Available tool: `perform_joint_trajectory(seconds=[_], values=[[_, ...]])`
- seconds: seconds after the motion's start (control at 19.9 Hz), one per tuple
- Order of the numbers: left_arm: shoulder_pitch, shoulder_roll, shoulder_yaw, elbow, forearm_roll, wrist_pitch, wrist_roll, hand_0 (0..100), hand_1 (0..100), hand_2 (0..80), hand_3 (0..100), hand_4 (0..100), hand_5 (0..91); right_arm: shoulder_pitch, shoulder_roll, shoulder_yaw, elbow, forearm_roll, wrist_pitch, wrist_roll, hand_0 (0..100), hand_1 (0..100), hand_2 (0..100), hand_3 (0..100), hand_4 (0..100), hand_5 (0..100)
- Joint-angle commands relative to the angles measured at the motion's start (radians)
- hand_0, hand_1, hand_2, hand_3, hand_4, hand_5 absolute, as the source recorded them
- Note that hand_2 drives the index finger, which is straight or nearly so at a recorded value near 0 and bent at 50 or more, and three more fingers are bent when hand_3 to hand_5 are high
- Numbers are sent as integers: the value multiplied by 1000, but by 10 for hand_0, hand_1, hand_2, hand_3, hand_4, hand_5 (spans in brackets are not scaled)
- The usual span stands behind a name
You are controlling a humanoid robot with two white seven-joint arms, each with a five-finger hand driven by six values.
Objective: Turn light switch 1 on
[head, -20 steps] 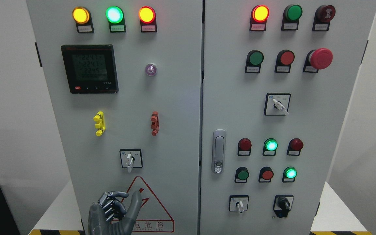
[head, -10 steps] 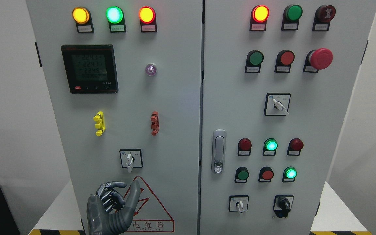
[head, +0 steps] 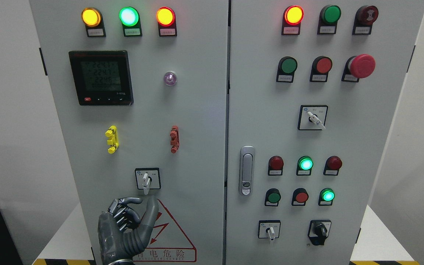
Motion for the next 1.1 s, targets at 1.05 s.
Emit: perform_joint_trajectory(seconds=[1.05], values=[[-73, -15, 5, 5, -15, 89, 1, 131, 705, 552, 975, 947, 863, 0, 0, 0, 0, 0, 0, 0, 0, 0, 0, 0, 0, 0]])
